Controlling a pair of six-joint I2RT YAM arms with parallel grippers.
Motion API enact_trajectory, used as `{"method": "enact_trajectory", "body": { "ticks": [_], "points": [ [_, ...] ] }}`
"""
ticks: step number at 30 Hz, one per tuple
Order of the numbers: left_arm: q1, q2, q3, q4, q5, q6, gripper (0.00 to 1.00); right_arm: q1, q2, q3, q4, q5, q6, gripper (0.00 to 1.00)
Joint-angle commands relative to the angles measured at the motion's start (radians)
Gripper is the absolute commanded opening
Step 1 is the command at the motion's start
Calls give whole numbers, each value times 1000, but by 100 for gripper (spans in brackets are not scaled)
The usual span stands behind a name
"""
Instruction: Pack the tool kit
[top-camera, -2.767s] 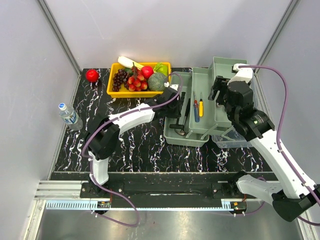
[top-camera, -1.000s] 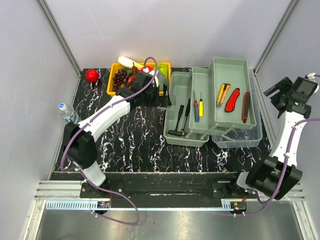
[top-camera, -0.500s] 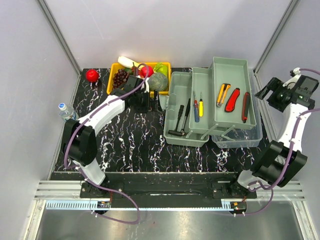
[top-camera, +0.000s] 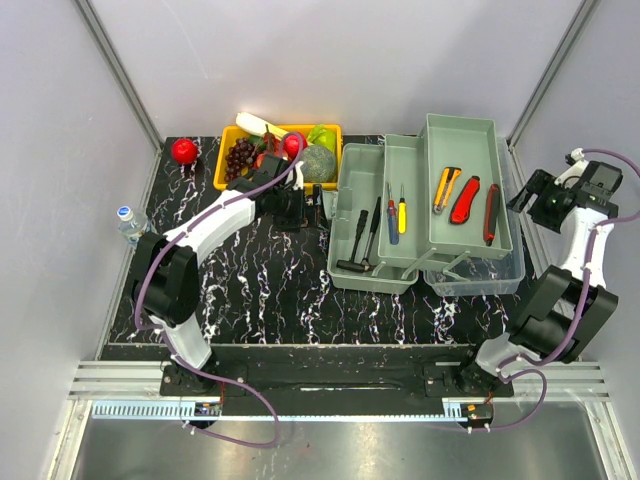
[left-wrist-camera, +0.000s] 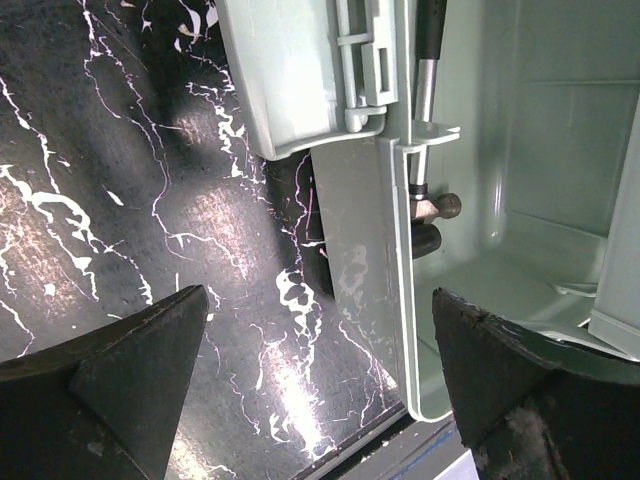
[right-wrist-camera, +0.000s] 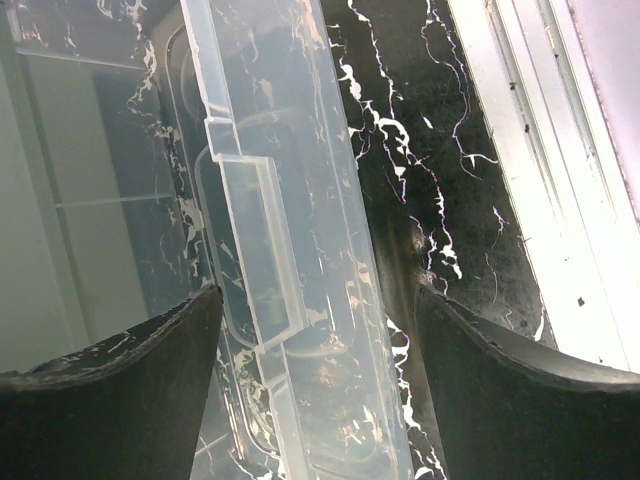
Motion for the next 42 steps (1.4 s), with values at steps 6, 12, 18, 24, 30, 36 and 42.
{"method": "enact_trajectory", "body": {
  "ticks": [6,12,18,24,30,36,42],
  "points": [
    [12,-26,-11,93,82,13,98,-3,14,18,19,-17,-3,78],
    [18,-9,-12,96,111,5,98,32,10,-52,44,-19,-23,77],
    [31,0,-26,97,111,-2,98,106,-24,-88,71,162,-52,53],
    [34,11,-40,94,102,-18,98,151,-116,-89,110,354,-67,45],
    [37,14,-55,93,93,-29,98,152,-165,-72,90,348,-77,50],
    [40,20,-57,87,94,-24,98,152,-150,-62,62,296,-113,49],
    [55,35,-29,62,80,2,98,160,-104,-45,38,250,-101,40]
  ]
}}
